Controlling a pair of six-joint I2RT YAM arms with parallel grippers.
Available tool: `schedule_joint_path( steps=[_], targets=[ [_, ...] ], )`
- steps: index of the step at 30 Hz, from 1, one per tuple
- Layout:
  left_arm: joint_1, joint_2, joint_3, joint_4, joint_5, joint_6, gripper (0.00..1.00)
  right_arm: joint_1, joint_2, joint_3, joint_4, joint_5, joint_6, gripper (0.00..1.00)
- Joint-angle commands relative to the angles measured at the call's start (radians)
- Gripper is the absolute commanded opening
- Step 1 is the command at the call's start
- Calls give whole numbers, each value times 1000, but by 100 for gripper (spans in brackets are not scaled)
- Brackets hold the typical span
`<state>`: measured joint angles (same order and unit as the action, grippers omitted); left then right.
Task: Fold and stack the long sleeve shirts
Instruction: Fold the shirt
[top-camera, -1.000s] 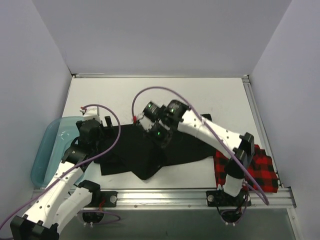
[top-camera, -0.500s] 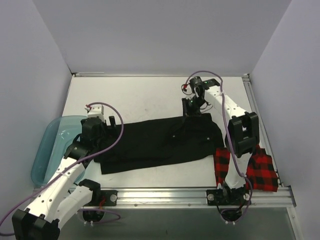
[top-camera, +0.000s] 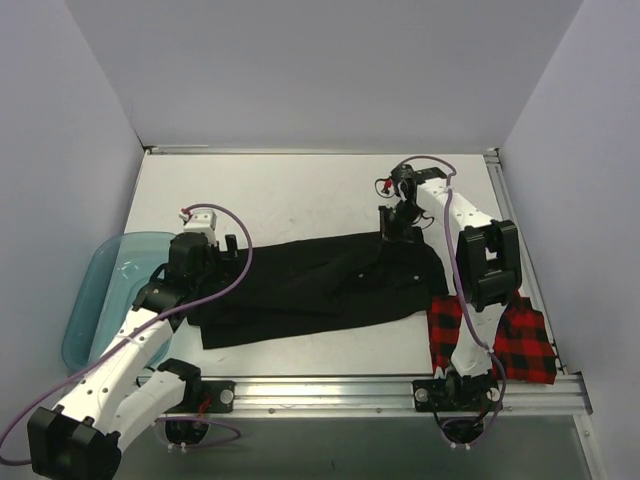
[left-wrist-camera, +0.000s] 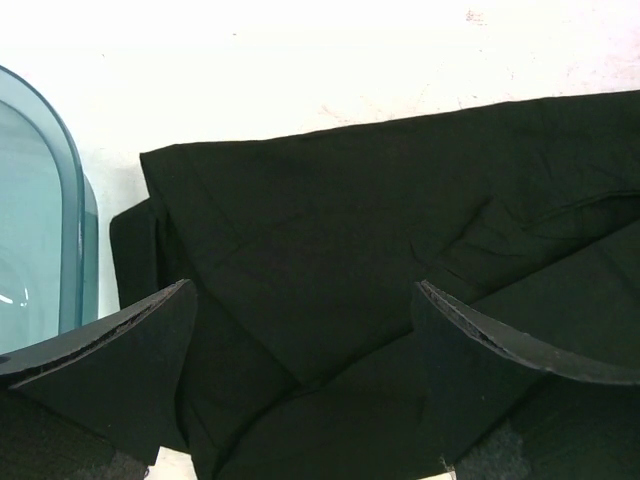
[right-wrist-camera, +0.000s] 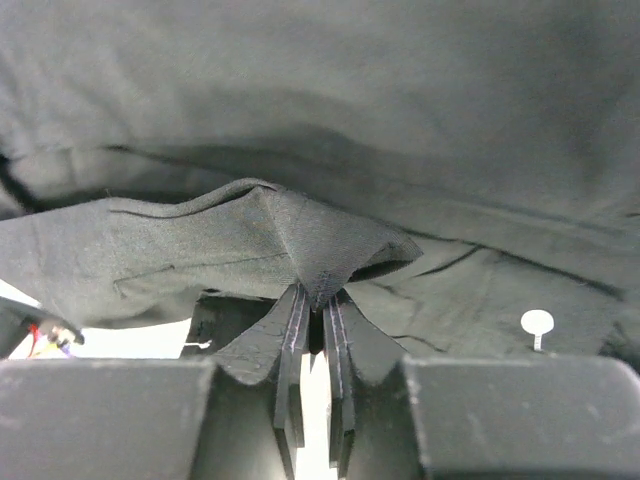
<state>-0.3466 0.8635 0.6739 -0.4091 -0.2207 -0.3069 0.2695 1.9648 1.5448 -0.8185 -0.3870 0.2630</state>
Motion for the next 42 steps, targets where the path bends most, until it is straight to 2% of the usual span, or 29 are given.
schedule_joint_path(
  steps=[1,6,11,14,15,16,21,29,33,42],
  targets=[
    [5,3,52,3,34,9,97,-10,-3,8,-10,74,12,9],
    [4,23,55,-2,49,5,97,-12,-29,60,-2,164,12,18],
    [4,45,53,0,29,-3,97,-13,-56,12,13,206,16,31],
    [4,54,59,-7,9,3,97,-12,-124,-58,65,214,50,42],
    [6,52,62,-8,-3,6,97,-12,-171,-75,83,206,64,52],
    [6,49,61,-11,-12,8,97,-12,-197,-98,96,204,74,57],
    [6,12,52,-17,-89,3,97,0,-340,-146,170,272,96,75],
    [8,-11,42,-7,-91,0,97,10,-547,-261,321,384,142,84],
    [14,-8,46,3,-82,2,97,22,-639,-325,396,458,157,98],
    [24,-40,35,18,-69,-9,97,22,-713,-370,452,407,154,98]
  ],
)
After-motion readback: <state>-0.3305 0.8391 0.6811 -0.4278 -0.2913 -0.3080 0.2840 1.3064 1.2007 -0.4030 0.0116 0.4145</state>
